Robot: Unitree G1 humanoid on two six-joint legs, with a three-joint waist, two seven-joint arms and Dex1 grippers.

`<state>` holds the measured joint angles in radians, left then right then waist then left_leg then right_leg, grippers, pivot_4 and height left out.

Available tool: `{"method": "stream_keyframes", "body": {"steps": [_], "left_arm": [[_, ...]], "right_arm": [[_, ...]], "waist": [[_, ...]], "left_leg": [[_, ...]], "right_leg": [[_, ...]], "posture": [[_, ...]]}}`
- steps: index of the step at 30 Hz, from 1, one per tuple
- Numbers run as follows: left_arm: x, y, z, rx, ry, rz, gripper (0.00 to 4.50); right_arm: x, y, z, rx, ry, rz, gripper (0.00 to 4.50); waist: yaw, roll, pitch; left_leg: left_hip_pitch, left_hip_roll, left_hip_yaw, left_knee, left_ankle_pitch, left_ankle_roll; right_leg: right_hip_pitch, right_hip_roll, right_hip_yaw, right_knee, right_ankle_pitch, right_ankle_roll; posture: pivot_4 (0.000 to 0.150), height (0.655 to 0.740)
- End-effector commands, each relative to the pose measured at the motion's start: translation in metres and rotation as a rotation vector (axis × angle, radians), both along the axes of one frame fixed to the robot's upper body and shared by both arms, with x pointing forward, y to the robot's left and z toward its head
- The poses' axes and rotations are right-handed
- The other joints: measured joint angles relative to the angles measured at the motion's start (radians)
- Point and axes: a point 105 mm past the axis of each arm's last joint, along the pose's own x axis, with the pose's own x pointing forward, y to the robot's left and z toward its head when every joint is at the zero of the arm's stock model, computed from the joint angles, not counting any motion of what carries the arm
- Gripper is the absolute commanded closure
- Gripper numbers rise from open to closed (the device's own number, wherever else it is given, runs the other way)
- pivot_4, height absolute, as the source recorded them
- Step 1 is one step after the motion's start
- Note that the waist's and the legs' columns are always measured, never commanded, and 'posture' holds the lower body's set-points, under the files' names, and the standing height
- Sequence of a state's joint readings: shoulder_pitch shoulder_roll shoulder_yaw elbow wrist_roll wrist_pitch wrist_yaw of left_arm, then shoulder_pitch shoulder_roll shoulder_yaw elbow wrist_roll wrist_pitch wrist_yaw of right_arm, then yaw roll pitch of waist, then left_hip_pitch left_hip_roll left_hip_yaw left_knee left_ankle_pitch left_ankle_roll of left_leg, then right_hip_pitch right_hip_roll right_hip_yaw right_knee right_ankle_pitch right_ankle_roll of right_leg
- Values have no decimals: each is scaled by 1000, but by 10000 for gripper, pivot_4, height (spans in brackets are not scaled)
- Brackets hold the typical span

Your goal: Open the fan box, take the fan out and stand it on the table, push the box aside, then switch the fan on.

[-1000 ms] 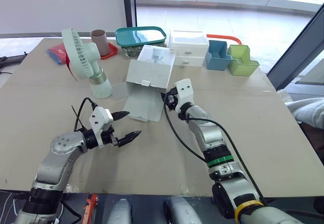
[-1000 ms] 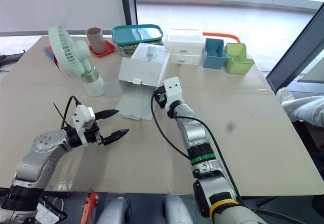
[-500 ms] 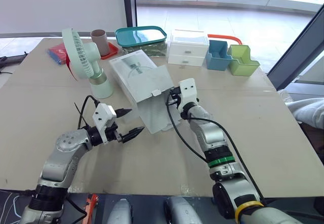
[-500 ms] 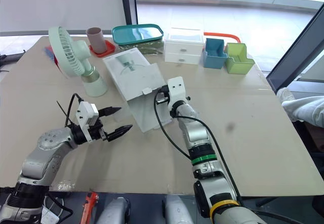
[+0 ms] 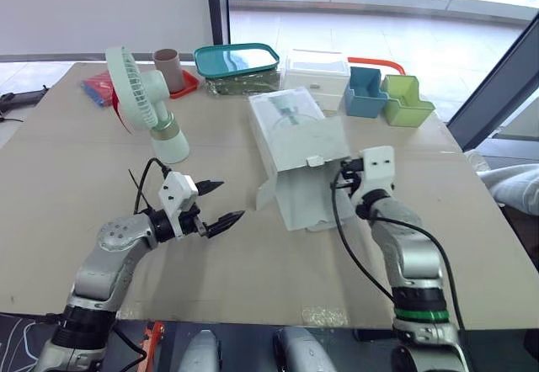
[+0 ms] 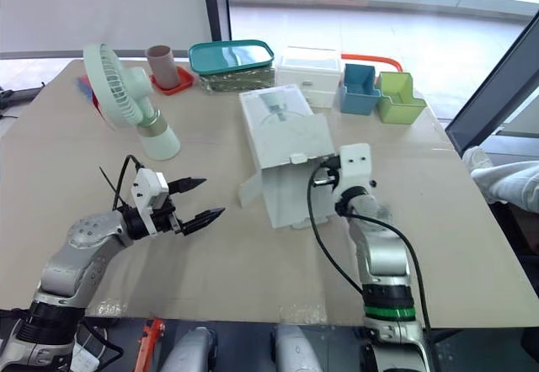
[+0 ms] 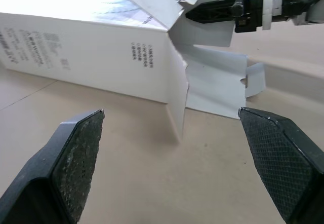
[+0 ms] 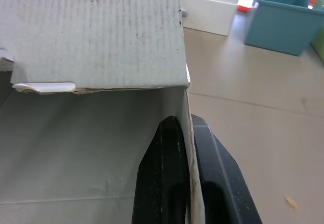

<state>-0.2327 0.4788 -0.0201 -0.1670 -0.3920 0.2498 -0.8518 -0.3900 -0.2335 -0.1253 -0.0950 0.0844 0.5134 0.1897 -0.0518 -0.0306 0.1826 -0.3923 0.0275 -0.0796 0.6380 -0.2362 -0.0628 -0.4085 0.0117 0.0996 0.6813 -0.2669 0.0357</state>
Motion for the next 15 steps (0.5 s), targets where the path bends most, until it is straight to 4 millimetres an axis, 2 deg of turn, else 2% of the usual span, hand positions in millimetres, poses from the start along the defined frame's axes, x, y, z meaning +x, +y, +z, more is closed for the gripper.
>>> {"method": "stream_keyframes", "body": {"steps": [1, 2, 4, 9, 12, 15], "left_arm": [[-3, -2, 9, -11, -37, -11, 0], [-2, -2, 9, -13, -35, -10, 0], [-1, -2, 9, -14, -34, -12, 0], [1, -1, 10, -9, -39, -21, 0], [0, -2, 10, -5, -37, -40, 0], [-11, -11, 7, 11, -4, -154, 0]], "right_arm": [[-24, -27, 18, 49, -37, -96, 44508], [-35, -49, 11, 63, -18, -174, 44508], [-53, -78, 1, 90, 10, -284, 44508], [-78, -118, -7, 101, 25, -430, 44508], [-85, -128, -7, 105, 25, -460, 44508], [-87, -139, -13, 152, 32, -512, 44508]], "waist": [[0, 0, 0], [-2, 0, 0], [-2, 0, 0], [6, 0, 0], [3, 1, -1], [-1, 1, -1]], "left_leg": [[0, 0, 0, 0, 0, 0], [0, 0, 0, 0, 0, 0], [0, 0, 1, 0, 0, 0], [0, -1, 0, 0, 0, 0], [1, -2, 1, 0, 0, 1], [2, -1, 3, 0, 0, 1]], "right_leg": [[0, 0, 0, 0, 0, 0], [0, 0, 0, 0, 0, 0], [0, 0, 1, 0, 0, 0], [1, -1, 0, 0, -3, 2], [1, -1, 2, 0, -3, 2], [1, 0, 4, 0, -3, 2]], "posture": [[1500, 7400], [1500, 7400], [1500, 7400], [1500, 7400], [1500, 7400], [1500, 7400]]}}
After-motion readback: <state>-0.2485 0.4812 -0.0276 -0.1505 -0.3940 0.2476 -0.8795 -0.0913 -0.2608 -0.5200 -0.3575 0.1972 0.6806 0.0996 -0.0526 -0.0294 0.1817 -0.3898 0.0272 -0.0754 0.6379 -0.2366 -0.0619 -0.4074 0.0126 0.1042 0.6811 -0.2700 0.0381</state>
